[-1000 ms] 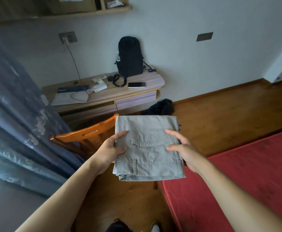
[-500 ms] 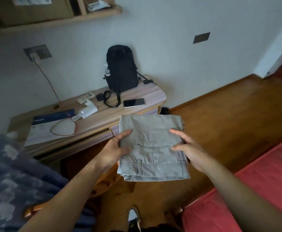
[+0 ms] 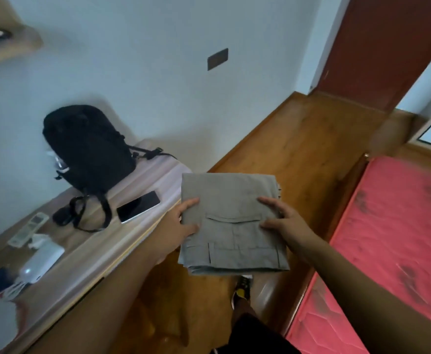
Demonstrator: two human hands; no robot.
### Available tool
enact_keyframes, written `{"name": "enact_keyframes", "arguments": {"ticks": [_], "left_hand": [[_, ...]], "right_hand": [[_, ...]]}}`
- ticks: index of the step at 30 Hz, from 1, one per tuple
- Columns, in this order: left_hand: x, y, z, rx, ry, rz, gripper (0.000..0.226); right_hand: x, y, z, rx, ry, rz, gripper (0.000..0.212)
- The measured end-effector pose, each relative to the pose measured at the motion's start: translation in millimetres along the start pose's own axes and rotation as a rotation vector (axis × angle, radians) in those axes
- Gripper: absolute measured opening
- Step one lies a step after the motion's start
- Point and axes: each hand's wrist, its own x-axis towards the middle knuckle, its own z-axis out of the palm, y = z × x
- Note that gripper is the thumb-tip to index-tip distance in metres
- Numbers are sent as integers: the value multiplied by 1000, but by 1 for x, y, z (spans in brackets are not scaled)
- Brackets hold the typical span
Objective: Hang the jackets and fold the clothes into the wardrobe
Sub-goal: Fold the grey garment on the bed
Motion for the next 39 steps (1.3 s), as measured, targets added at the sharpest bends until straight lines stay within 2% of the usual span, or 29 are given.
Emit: {"name": "enact_keyframes", "arguments": {"ticks": [9,25,31,39], "left_hand": [[228,93,66,162,-130,84,64],[573,249,205,199,-371,176,64],[719,315,261,261,-479,210,66],[868,414,356,340,-655,229,66]], "right_hand": [[146,-51,-126,94,195,-23,56],[362,-155,-344,195,439,-55,50],[463,-195,-428,219,592,-54,49],[548,-237,-539,332,751,-61,49]]}}
